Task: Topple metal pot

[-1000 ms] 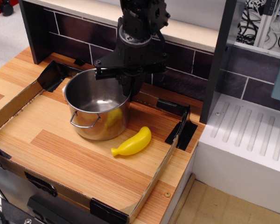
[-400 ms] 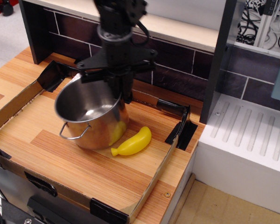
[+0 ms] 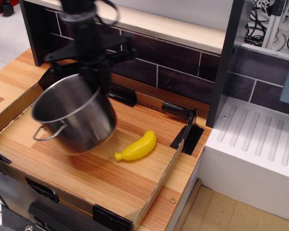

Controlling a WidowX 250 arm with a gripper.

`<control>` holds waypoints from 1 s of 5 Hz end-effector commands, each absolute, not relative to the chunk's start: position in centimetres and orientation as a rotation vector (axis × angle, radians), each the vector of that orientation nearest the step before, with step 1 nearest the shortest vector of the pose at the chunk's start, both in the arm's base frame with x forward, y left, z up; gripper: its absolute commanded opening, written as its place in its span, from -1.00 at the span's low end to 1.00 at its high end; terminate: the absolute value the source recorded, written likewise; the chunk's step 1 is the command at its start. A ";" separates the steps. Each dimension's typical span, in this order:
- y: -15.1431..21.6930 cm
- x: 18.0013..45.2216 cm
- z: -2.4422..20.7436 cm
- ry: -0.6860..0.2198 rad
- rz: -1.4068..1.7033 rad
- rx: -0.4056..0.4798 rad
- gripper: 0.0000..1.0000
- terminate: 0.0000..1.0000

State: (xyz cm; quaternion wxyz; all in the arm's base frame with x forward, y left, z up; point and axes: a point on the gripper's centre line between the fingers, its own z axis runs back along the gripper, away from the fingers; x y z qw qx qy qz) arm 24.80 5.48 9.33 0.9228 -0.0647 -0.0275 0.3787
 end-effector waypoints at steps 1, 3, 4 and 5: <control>8.4 24.3 11.1 0.055 0.698 -0.348 -1.00 -1.00; 7.3 24.8 9.8 0.233 0.636 -0.474 -1.00 -1.00; 6.6 25.5 8.7 0.280 0.623 -0.487 -1.00 -1.00; 6.8 26.1 7.7 0.390 0.601 -0.514 -1.00 -1.00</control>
